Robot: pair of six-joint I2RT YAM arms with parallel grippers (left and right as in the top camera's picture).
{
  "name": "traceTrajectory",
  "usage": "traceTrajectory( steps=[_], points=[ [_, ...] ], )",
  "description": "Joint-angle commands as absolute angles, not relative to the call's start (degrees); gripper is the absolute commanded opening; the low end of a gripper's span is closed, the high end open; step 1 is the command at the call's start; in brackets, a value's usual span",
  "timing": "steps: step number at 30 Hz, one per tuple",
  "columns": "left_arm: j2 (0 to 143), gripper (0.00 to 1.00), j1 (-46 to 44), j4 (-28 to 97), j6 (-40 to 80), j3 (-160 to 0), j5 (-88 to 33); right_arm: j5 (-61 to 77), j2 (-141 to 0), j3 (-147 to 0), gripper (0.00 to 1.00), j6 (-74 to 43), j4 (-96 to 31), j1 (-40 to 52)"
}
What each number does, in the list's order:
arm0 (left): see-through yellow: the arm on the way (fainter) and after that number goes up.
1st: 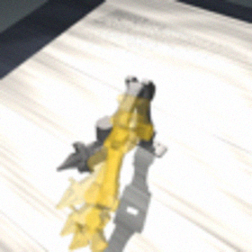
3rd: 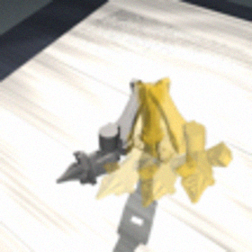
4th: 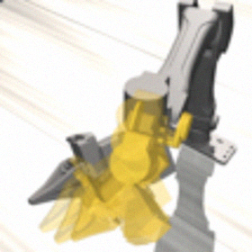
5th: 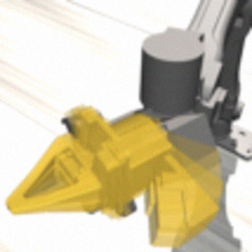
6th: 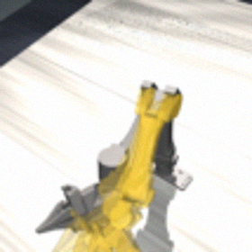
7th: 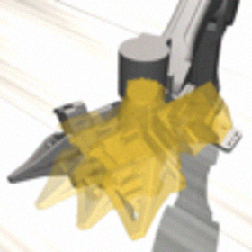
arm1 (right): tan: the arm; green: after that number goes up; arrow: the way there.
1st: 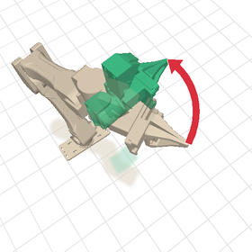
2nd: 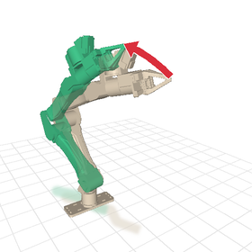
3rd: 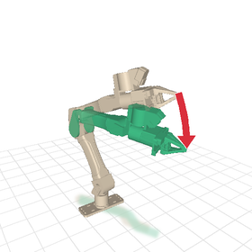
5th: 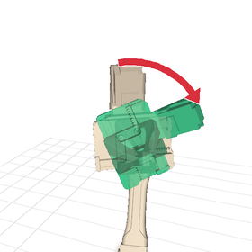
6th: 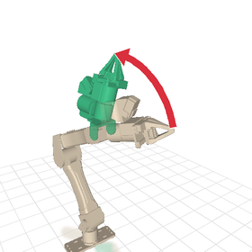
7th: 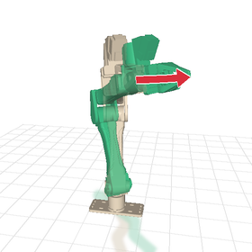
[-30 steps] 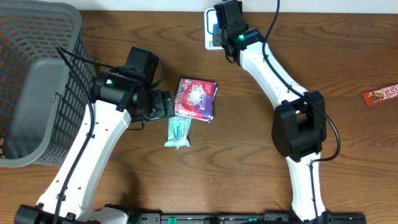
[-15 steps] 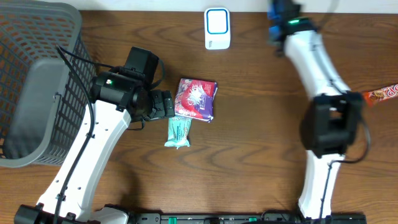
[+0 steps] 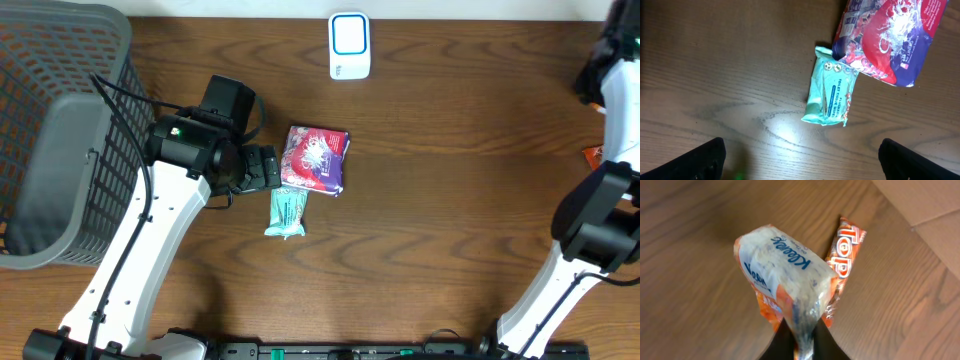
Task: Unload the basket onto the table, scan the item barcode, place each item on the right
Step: 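Carry the Kleenex pack right and drop it at the table edge, then move the right gripper to the red-purple bag and grasp it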
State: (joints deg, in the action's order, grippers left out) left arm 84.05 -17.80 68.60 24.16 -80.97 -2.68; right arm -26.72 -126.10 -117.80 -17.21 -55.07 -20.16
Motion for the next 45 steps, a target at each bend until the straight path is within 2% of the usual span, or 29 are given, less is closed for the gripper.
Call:
traceTrajectory(
  steps=[1, 2, 4, 6, 7, 9, 14, 18, 24, 26, 29, 33, 36, 42, 45],
  points=[
    [84.2, 0.98, -18.0, 68.8, 23.9, -80.7, -2.2, -24.8, -128.6, -118.3, 0.27, -16.2, -53.3, -22.3],
    [84.2, 0.98, -18.0, 68.8, 23.9, -80.7, -2.2, -23.7, -129.0, -118.3, 0.41, -16.2, -52.8, -23.0],
    [84.2, 0.98, -18.0, 68.8, 23.9, -80.7, -2.2, -21.9, -129.7, -118.3, 0.6, -16.3, -52.4, -24.0],
    [84.2, 0.98, -18.0, 68.8, 23.9, -80.7, -2.2, -20.5, -130.3, -118.3, 0.88, -16.3, -52.3, -24.6],
    [84.2, 0.98, -18.0, 68.8, 23.9, -80.7, -2.2, -19.9, -130.5, -118.3, 0.94, -16.2, -52.3, -24.8],
    [84.2, 0.98, -18.0, 68.8, 23.9, -80.7, -2.2, -19.2, -130.5, -118.3, 0.99, -16.2, -52.8, -24.9],
    [84.2, 0.98, -18.0, 68.8, 23.9, -80.7, -2.2, -10.2, -130.5, -118.3, 0.99, -13.0, -54.4, -24.2],
    [84.2, 0.98, -18.0, 68.8, 23.9, -80.7, -2.2, 9.0, -130.5, -118.3, 0.99, -10.1, -57.9, -22.9],
    [84.2, 0.98, -18.0, 68.8, 23.9, -80.7, -2.2, 45.7, -130.5, -118.3, 0.98, -2.1, -66.2, -18.3],
    [84.2, 0.98, -18.0, 68.8, 23.9, -80.7, -2.2, 51.2, -130.5, -118.3, 0.97, 1.9, -71.1, -15.7],
    [84.2, 0.98, -18.0, 68.8, 23.9, -80.7, -2.2, 50.9, -130.5, -118.3, 0.96, 3.7, -77.7, -10.5],
    [84.2, 0.98, -18.0, 68.8, 23.9, -80.7, -2.2, 50.9, -130.5, -118.3, 0.95, 4.1, -80.0, -2.8],
    [84.2, 0.98, -18.0, 68.8, 23.9, -80.7, -2.2, 50.4, -130.5, -118.3, 0.99, 3.9, -79.7, 2.7],
    [84.2, 0.98, -18.0, 68.8, 23.9, -80.7, -2.2, 45.7, -130.5, -118.0, 0.99, -10.5, -75.6, 11.7],
    [84.2, 0.98, -18.0, 68.8, 23.9, -80.7, -2.2, 41.1, -130.5, -117.3, 0.86, -15.0, -73.4, 15.6]
  ],
)
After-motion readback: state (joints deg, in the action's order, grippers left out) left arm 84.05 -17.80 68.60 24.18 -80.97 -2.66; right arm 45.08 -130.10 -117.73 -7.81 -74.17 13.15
